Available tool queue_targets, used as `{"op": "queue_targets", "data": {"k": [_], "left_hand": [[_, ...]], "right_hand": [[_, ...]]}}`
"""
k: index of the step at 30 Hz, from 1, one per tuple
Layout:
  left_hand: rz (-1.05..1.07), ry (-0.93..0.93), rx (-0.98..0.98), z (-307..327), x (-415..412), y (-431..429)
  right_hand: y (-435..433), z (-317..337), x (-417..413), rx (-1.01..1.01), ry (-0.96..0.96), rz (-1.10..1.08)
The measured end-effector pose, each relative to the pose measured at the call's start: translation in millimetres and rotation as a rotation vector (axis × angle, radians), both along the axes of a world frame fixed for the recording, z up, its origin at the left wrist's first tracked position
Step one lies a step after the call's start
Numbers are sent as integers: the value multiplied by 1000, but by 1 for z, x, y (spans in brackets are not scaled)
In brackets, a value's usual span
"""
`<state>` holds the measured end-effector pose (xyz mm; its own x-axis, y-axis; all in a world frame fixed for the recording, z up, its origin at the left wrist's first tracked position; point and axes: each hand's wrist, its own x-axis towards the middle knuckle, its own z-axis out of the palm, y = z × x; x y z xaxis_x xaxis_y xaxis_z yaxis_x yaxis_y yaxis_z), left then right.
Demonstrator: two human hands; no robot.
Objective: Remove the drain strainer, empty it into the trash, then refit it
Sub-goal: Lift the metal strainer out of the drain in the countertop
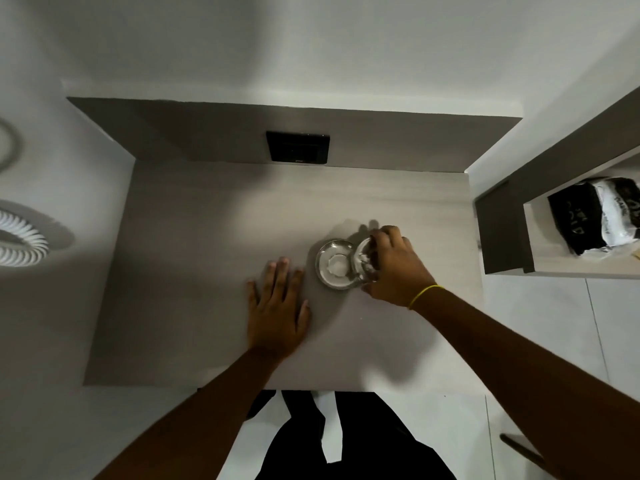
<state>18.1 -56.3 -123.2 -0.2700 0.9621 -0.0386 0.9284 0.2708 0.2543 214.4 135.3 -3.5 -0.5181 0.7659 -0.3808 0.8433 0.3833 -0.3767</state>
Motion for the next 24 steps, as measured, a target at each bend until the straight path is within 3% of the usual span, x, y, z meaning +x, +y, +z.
{"op": "queue_targets", "data": {"k": [7,24], "left_hand": [[0,23,-5,2,0,-1],[0,21,-2,0,-1,-1]], "right_hand": [[6,-11,45,26,-108,-110],[-3,-31,50,152,-127,-62]]}}
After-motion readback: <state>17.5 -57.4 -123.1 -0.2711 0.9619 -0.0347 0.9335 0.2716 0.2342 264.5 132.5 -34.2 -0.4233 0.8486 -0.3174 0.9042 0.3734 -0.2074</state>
